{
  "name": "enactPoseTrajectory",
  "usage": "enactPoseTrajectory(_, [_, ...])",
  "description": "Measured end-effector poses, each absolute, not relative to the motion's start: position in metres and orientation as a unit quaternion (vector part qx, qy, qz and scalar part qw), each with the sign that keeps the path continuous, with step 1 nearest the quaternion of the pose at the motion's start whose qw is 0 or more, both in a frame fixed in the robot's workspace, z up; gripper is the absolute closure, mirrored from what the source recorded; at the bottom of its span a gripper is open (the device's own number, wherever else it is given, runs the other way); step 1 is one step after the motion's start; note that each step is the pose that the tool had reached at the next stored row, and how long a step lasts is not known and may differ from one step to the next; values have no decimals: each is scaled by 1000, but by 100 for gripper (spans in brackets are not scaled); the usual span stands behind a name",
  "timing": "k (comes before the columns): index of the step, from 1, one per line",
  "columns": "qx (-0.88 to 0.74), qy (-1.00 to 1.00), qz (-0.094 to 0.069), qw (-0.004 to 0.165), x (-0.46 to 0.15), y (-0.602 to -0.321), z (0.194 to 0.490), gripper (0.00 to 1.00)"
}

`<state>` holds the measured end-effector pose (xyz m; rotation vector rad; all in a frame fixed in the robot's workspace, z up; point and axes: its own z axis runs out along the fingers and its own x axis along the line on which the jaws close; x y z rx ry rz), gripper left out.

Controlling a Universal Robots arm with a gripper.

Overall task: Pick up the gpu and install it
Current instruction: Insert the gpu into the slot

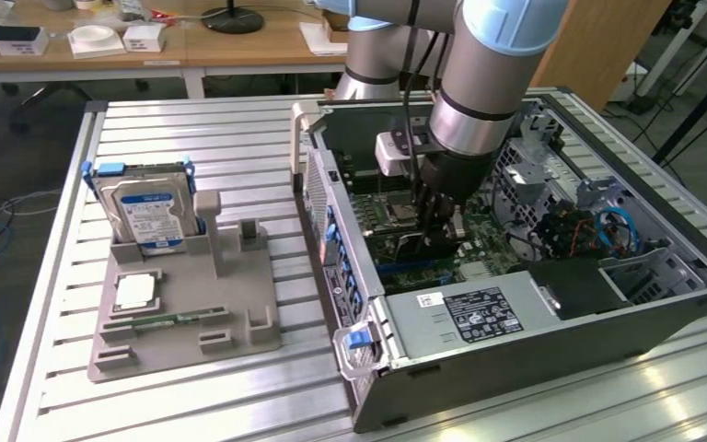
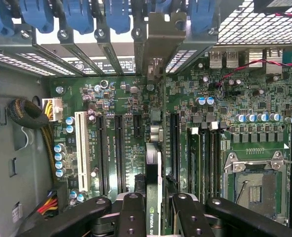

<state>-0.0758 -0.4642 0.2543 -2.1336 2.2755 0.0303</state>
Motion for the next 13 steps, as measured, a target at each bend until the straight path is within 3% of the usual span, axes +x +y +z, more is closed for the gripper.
enactPoseTrajectory(13, [-684, 729, 10, 11, -76, -462, 254, 74])
